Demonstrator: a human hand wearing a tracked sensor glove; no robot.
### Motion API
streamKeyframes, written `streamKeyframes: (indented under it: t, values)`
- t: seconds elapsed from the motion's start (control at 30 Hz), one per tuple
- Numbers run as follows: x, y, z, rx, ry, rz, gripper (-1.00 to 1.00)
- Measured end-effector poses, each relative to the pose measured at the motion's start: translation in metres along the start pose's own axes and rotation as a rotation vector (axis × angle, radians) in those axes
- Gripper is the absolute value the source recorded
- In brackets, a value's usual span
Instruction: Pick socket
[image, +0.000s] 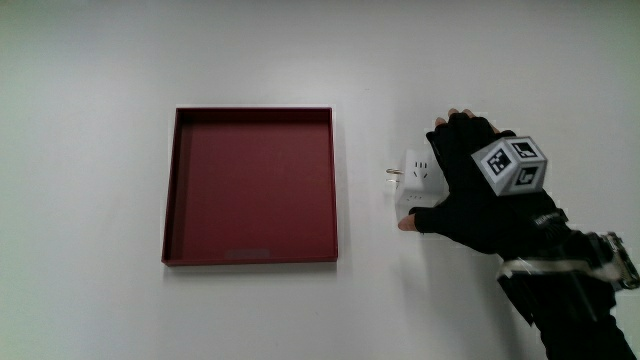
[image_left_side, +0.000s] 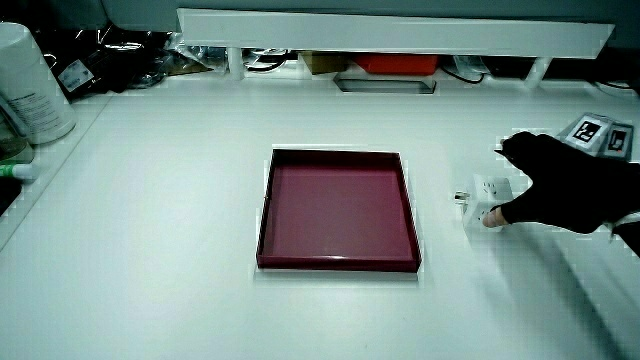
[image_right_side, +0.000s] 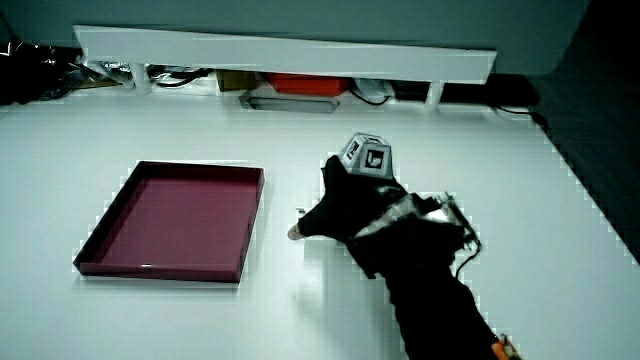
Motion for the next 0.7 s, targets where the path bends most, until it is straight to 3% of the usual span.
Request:
streamKeyframes:
  t: [0.1, 0.2, 0.3, 0.43, 0.57, 0.7]
  values:
    - [0.005, 0.007, 0.001, 0.013, -0.001, -0.004, 0.0]
    - [0.018, 0.021, -0.009, 0.032, -0.022, -0.006, 0.0]
    - [0.023, 0.041, -0.01, 0.005, 0.014, -0.026, 0.0]
    - [0.029, 0.069, -0.015, -0.054, 0.017, -0.062, 0.0]
    - [0.043, 0.099, -0.031, -0.126, -0.006, -0.101, 0.0]
    - [0.041, 0.124, -0.031, -0.181, 0.038, -0.126, 0.0]
